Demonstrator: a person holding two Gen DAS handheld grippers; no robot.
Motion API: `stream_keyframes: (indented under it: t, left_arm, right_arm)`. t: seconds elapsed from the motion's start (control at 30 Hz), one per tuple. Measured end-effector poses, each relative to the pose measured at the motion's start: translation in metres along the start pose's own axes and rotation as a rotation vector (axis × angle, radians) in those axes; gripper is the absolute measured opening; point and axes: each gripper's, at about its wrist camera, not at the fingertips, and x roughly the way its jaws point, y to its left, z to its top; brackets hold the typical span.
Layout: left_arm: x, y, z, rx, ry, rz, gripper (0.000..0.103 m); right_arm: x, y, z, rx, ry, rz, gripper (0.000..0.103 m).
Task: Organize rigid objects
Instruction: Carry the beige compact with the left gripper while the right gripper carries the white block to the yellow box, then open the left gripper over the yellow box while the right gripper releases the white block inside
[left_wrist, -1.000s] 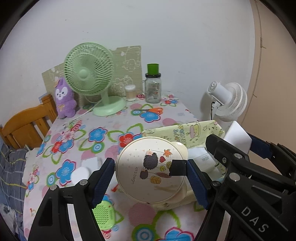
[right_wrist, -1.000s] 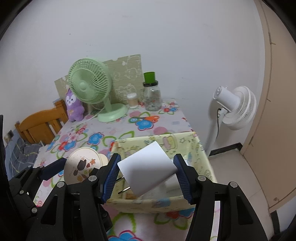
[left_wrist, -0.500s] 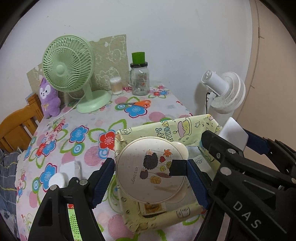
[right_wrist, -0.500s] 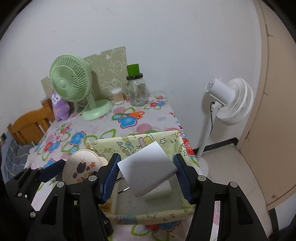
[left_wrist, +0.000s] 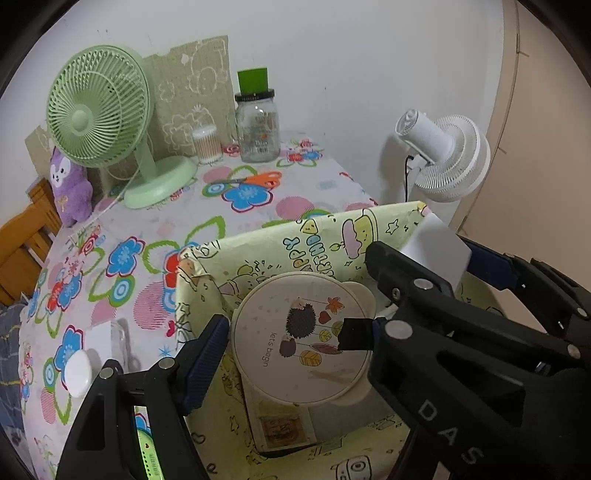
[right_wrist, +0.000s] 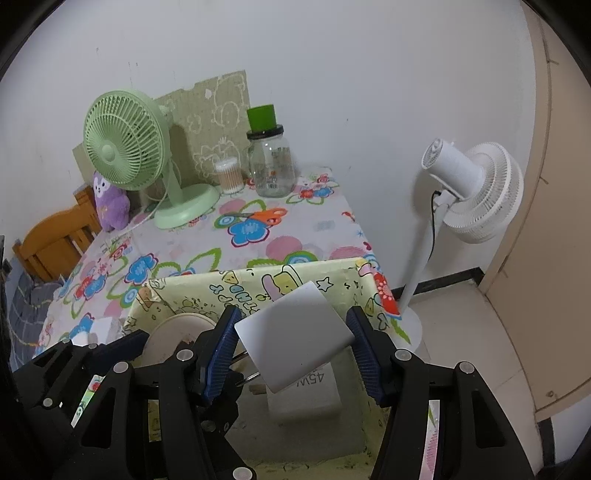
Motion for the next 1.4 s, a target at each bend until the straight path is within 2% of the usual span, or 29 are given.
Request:
stream_keyframes:
  t: [0.17,0.37,0.5,0.67,0.8,1.03,1.4]
  left_arm:
    - [0.009,-0.002,-0.001,0.009,0.036,-0.013,0.08]
    - [0.01,-0.004,-0.001,0.02,0.039,-0.022,0.085]
    - [0.01,-0.004,0.0,0.023,0.041,-0.017,0.085]
    - [0.007,-0.003,0.0,0.023,0.034,0.009,0.087]
    - [0.0,-0.002,-0.001,0.024,0.013,0.015,0.088]
    - [-0.023,-0.002,-0.006,0.034,-0.036,0.021,0.094]
    - [-0.058,0.01,-0.02,0.033,-0.09,0.02,0.096]
  right_arm:
    - [0.013,-0.002,0.001,0.0,0.022,-0.002,0.062]
    - [0.021,-0.004,0.003,-0.002,0.046,0.032,0.062]
    - [0.021,-0.005,0.003,0.0,0.057,0.022,0.064]
    - [0.018,-0.002,0.002,-0.022,0.049,0.022,0.074]
    - [0.009,0.001,-0.001,-0.029,0.027,0.005,0.081]
    - [-0.012,0.003,-0.005,-0.008,0.005,-0.005,0.083]
    - [-0.049,0.024,-0.013,-0.019,-0.041,-0.029,0.084]
